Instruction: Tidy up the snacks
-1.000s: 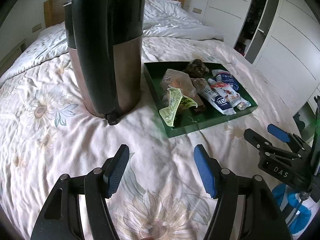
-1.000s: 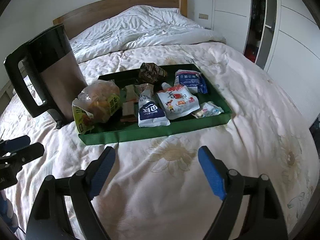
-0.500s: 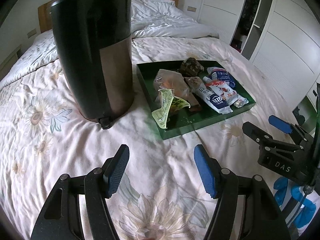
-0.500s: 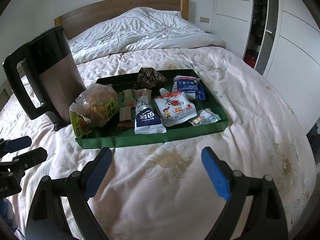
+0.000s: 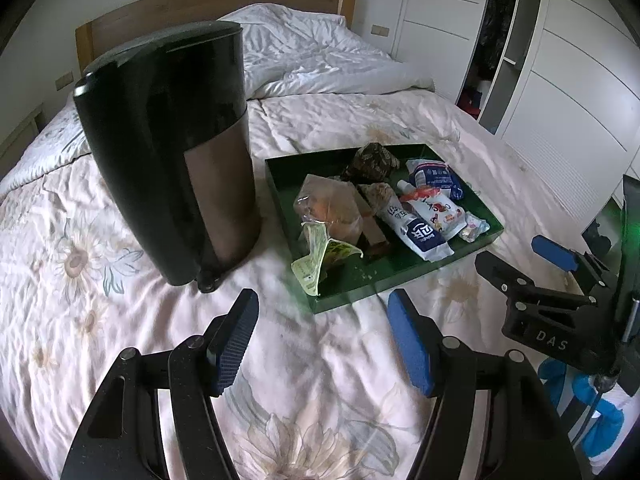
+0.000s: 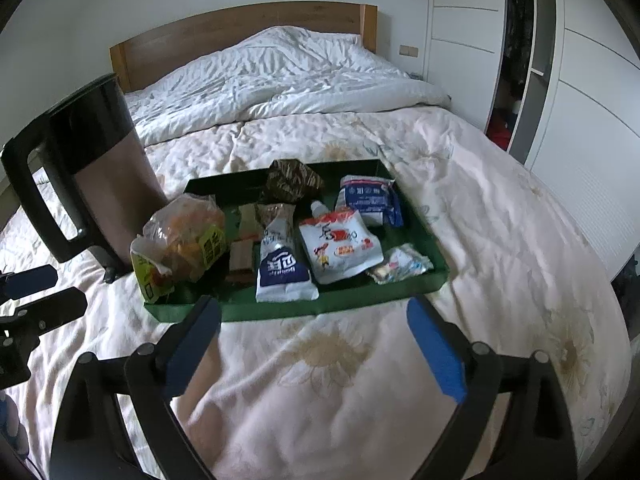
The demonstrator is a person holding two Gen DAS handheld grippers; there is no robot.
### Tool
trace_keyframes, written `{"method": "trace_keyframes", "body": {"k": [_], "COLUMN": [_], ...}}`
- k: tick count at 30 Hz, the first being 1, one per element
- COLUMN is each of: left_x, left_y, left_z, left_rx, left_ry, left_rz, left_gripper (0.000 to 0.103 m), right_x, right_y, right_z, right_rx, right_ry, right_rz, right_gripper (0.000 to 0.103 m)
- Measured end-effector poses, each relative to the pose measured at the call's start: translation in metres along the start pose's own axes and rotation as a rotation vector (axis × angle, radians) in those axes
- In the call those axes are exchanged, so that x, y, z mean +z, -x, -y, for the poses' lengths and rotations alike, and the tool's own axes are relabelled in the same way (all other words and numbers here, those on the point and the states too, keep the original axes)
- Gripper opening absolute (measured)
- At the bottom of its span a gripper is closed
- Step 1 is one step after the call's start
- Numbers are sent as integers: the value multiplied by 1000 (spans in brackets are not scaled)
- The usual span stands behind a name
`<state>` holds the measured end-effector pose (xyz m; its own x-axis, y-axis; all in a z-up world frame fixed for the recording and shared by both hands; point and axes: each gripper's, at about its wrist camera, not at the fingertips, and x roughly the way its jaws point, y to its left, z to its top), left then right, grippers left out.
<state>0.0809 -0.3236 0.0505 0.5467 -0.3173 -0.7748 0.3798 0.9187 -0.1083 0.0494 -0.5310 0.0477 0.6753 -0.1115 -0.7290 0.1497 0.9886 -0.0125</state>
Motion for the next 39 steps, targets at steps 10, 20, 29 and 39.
{"method": "trace_keyframes", "body": {"k": [10,20,29,39], "left_x": [1,1,-1,-7], "left_y": [-4,-5,-7,-4], "left_z": [-2,-6,-7,-21], "left_rx": [-1,-4,-1,20], "left_ry": [10,5,13,36], "left_rz": [-4,-6,-16,-20], "left_gripper": [61,61,61,61], "right_x": [7,12,13,6], "right_y": [-4,-12,-16,-22], "right_z": [-1,-8,-13,-25], "right_rx": [3,6,14,36], "right_ry": [8,22,36,72], "right_rz": [7,3,-5,-38], "right_gripper": [103,103,103,103]}}
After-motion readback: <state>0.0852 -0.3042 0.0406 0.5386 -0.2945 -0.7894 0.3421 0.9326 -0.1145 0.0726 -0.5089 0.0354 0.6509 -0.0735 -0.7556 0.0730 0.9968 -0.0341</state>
